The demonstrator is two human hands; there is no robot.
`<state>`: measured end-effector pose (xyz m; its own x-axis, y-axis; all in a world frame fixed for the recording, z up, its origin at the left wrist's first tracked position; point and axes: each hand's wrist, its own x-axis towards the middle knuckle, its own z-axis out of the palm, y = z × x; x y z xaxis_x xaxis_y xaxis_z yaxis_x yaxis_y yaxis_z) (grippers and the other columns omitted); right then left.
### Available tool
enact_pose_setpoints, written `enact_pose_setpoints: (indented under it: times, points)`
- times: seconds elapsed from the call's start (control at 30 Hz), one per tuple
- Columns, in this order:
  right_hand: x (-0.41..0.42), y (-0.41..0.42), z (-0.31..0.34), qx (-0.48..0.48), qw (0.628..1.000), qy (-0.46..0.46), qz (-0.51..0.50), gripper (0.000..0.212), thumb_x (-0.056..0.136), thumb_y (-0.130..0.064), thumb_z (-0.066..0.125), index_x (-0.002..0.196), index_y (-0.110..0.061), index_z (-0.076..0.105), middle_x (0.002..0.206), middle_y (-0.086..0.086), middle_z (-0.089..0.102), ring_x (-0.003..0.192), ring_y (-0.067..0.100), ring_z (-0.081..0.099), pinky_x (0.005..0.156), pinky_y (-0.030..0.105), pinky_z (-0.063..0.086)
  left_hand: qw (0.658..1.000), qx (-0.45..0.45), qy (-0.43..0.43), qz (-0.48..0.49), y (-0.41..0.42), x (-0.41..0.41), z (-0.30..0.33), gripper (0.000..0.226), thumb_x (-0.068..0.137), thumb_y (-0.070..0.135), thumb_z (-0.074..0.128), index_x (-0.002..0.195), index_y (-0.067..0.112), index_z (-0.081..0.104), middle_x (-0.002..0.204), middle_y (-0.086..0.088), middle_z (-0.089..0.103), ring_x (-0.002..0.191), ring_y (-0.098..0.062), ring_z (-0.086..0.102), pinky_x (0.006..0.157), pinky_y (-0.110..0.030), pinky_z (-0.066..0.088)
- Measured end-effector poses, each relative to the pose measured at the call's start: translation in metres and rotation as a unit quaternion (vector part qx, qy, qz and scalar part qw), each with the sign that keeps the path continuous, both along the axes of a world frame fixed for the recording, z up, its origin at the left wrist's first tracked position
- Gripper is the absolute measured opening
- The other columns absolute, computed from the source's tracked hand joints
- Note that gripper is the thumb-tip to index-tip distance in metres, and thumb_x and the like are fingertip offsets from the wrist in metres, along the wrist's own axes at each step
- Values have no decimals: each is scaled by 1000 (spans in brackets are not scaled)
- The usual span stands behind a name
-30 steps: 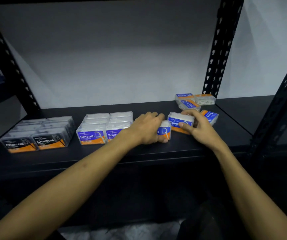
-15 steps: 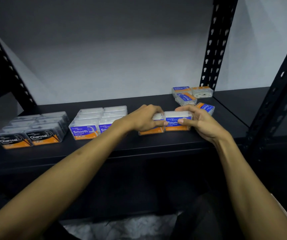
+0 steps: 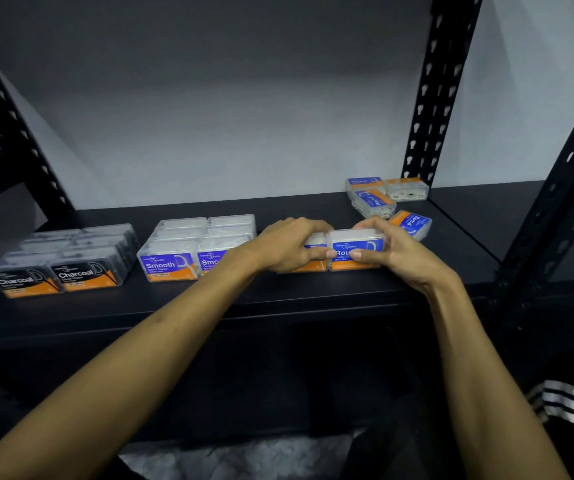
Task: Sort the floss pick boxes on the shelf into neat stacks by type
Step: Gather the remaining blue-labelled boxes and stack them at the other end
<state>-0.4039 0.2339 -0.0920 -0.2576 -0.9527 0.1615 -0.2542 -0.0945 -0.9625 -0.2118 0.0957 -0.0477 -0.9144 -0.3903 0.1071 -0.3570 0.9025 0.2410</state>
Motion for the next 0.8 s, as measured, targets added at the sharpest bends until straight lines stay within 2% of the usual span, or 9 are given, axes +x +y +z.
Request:
enact_pose_setpoints:
  times: [0.17,0.33,0.47,0.63,0.8]
  points:
    - [1,1,0,-14,1000,18,0,40,79,-13,79,113,-13,60,111,12,66,99,17,65,88,34,55,999,-26,-3,19,4,-1,-1,51,89,61,58,131,32,55,124,3,67,112,-24,61,84,-34,42]
    - [2,3,2,-21,1000,-9,9,40,77,-7,80,112,-12,62,107,5,68,99,15,66,83,27,55,999,-9,0,33,6,-2,-1,50,88,60,61,129,32,56,125,3,66,113,-23,59,89,-40,47]
    - [2,3,2,-24,1000,-9,4,43,74,-10,81,112,-13,63,105,1,69,99,14,67,84,28,56,999,9,13,38,4,-2,-3,50,85,63,63,127,37,57,126,7,65,115,-23,59,94,-47,49]
    - [3,4,2,-30,999,-11,8,43,76,-5,79,115,-9,62,108,4,68,99,14,67,83,26,57,999,11,22,39,3,-2,-3,50,84,62,65,127,38,58,126,8,66,115,-22,59,93,-45,49]
    - [2,4,1,-44,999,1,8,44,76,-6,80,116,-13,62,114,7,65,101,13,66,82,24,54,999,6,24,39,3,-2,-4,50,84,62,64,127,38,58,125,7,66,114,-23,59,90,-43,49]
